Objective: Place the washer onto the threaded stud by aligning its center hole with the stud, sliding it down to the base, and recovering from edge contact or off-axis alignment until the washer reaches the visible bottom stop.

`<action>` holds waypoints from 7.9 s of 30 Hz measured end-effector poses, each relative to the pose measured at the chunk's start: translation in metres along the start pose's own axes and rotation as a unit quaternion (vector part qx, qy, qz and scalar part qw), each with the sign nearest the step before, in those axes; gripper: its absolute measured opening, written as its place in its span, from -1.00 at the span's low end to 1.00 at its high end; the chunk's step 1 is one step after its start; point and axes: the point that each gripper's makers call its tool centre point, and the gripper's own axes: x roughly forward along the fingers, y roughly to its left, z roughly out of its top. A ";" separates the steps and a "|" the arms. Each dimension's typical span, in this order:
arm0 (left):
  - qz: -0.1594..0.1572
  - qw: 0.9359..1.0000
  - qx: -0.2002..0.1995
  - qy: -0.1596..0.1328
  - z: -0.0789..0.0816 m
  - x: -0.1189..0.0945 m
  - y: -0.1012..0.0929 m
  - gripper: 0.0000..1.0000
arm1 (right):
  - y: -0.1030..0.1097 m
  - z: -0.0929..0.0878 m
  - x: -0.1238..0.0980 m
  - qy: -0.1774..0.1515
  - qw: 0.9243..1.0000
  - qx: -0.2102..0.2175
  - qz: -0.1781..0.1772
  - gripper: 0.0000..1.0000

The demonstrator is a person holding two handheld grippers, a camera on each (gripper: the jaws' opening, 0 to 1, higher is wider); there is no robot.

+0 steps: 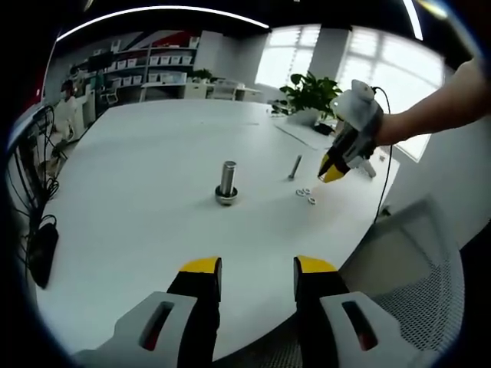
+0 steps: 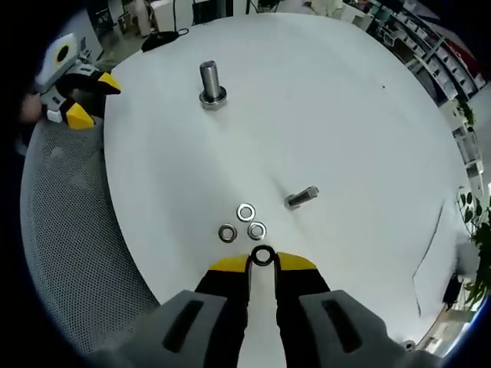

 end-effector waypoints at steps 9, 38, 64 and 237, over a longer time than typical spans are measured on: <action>0.001 1.000 -0.001 0.000 0.000 0.000 0.001 -0.29 | -0.012 0.014 -0.008 -0.011 1.000 -0.007 -0.006 -0.72; 0.001 1.000 0.003 0.002 -0.001 0.000 0.000 -0.29 | -0.036 0.052 -0.008 -0.026 0.999 -0.029 -0.009 -0.72; 0.003 1.000 0.001 0.003 -0.001 0.000 0.001 -0.29 | -0.034 0.047 0.003 -0.006 0.999 -0.033 0.006 -0.72; -0.009 1.000 0.000 0.017 -0.006 0.001 -0.002 -0.30 | 0.040 0.004 0.042 0.093 0.995 -0.024 0.035 -0.70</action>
